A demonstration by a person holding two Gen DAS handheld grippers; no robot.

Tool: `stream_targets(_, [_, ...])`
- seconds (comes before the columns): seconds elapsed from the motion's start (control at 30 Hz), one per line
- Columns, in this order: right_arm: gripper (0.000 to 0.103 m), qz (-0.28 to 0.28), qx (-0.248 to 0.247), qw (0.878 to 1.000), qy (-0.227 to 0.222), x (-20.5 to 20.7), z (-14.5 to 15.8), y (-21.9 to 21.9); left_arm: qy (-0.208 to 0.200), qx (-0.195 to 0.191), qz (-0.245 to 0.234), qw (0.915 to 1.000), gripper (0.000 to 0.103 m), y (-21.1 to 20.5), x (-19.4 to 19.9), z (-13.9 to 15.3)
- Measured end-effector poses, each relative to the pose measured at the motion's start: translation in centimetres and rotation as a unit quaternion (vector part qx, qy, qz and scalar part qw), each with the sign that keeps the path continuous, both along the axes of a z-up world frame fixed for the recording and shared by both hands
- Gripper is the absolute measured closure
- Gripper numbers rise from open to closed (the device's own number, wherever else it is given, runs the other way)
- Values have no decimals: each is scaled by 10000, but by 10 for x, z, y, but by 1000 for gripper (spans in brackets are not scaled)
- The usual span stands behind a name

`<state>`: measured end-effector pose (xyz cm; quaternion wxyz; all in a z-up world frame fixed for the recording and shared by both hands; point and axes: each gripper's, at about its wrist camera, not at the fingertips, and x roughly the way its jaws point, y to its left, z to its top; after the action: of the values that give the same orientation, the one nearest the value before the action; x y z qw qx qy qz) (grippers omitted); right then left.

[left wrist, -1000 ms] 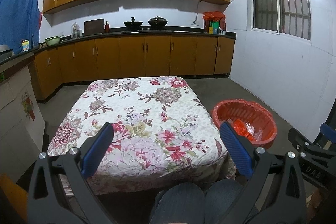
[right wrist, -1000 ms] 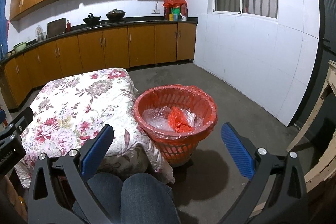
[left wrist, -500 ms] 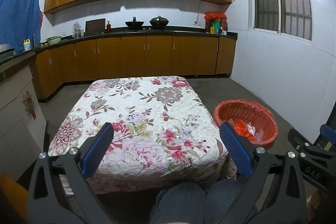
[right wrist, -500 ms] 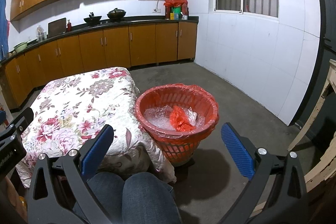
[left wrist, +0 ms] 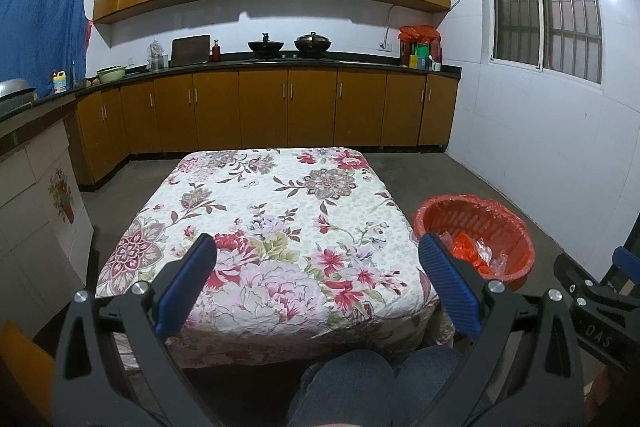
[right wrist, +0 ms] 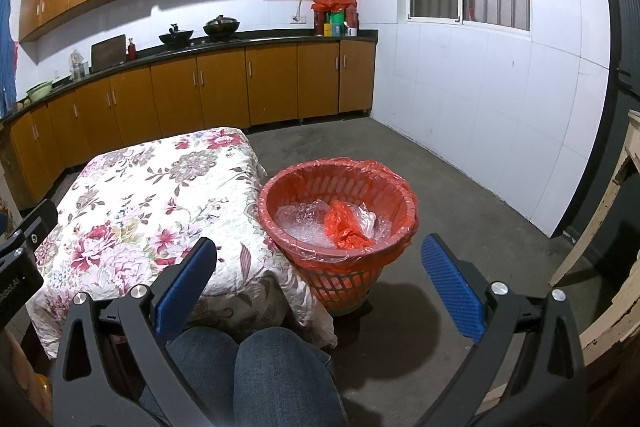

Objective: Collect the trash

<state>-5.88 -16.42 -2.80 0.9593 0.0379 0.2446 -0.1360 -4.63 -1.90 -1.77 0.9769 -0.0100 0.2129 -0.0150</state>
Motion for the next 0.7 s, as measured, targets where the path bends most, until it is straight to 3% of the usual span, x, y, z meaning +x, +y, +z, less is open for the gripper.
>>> stream_targets(0.7, [2, 0, 14, 10000, 6, 0, 0, 0, 1, 2, 1, 10000, 4, 0, 0, 0])
